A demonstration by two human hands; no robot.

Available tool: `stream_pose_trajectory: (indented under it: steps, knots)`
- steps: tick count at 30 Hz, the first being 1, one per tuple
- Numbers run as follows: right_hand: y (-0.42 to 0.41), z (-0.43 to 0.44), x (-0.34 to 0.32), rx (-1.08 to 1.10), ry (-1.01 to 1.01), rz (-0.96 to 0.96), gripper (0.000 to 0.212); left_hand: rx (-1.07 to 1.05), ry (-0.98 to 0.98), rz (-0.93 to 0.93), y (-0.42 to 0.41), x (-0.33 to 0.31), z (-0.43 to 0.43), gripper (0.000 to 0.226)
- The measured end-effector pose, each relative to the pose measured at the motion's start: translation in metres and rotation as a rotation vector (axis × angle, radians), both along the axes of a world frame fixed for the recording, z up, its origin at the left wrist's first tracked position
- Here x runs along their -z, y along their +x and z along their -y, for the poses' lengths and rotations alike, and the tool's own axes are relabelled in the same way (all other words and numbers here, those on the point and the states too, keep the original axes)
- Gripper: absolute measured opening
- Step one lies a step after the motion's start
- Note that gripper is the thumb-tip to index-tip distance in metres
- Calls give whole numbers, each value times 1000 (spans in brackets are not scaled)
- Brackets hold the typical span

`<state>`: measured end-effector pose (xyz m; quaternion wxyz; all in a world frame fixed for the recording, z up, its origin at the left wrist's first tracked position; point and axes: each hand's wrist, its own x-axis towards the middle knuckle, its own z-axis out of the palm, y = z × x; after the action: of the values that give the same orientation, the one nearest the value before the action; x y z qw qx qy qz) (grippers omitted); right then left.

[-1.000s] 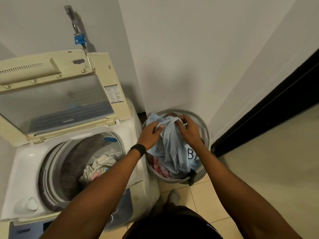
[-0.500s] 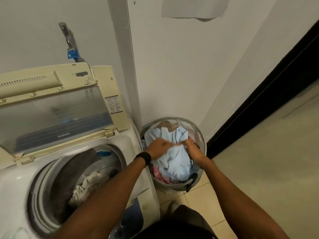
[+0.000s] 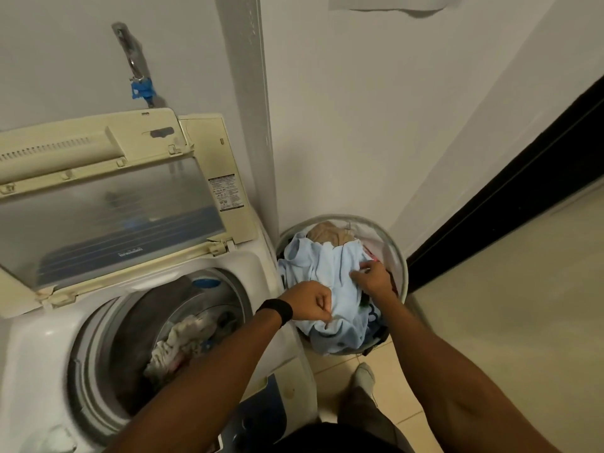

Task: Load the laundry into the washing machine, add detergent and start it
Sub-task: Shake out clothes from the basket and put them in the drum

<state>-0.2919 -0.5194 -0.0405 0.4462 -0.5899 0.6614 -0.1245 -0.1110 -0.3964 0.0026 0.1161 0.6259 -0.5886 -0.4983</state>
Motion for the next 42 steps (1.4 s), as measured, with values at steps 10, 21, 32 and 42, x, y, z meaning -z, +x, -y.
stream_pose_trajectory:
  steps: [10,21,32,42]
  knots:
    - [34,-15,-80,-389,-558,270,23,-828,155,-597,6,-72,65,64]
    - [40,-43,-116,-253,-636,497,36,-778,-127,-500,21,-100,72,34]
    - [15,13,-151,-328,-456,392,20,-473,-434,-372,43,-152,67,50]
    - [32,9,-205,-347,-648,434,17,-558,-540,-417,17,-149,73,36]
